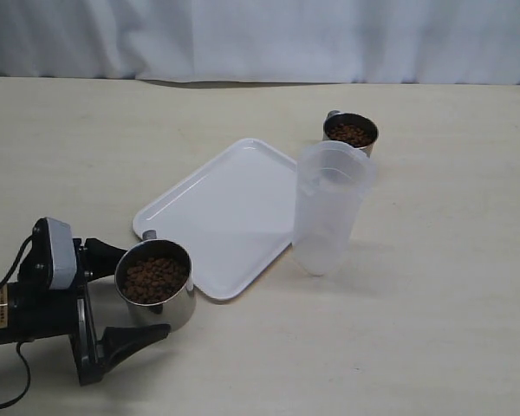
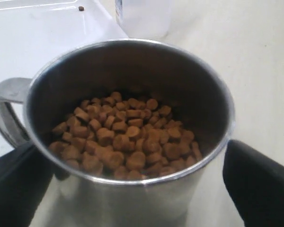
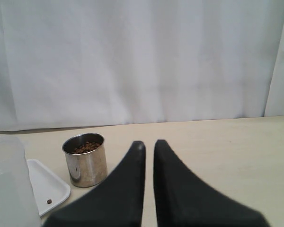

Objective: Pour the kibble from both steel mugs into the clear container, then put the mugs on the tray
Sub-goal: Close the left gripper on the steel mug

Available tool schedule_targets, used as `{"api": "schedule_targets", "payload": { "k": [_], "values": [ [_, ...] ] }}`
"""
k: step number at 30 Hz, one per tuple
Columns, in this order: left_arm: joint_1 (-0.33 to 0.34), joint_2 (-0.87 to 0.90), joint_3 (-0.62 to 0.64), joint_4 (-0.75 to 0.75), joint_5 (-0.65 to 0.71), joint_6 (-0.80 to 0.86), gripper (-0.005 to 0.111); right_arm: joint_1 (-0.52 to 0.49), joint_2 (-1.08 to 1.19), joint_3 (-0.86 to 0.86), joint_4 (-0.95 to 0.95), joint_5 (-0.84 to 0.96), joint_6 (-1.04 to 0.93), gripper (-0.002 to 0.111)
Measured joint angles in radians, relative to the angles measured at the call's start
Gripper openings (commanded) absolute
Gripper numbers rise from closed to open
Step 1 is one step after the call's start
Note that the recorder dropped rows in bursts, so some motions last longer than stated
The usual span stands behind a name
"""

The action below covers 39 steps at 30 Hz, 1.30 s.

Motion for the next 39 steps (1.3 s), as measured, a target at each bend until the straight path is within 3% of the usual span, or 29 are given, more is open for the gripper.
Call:
{"api": "schedule_targets", "payload": {
  "k": [8,27,30,37,39],
  "values": [
    [-0.063,0.002,-0.025,-0.037,0.000,-0.002,0.071,0.000,0.000,0.000,0.000,0.000,0.000,0.005],
    [-0.063,0.002,-0.027,-0.058,0.000,-0.028,0.071,0.000,0.000,0.000,0.000,0.000,0.000,0.005],
    [-0.063,0.002,-0.027,-0.058,0.000,-0.028,0.056,0.000,0.000,0.000,0.000,0.000,0.000,0.005],
    [-0.063,0.002,-0.028,-0.038,0.000,-0.029,0.002,0.000,0.000,0.000,0.000,0.000,0.000,0.005],
    [-0.063,0.002,-0.028,-0.026,0.000,-0.029,0.000,0.000,0.000,0.000,0.000,0.000,0.000,0.005]
  ]
}}
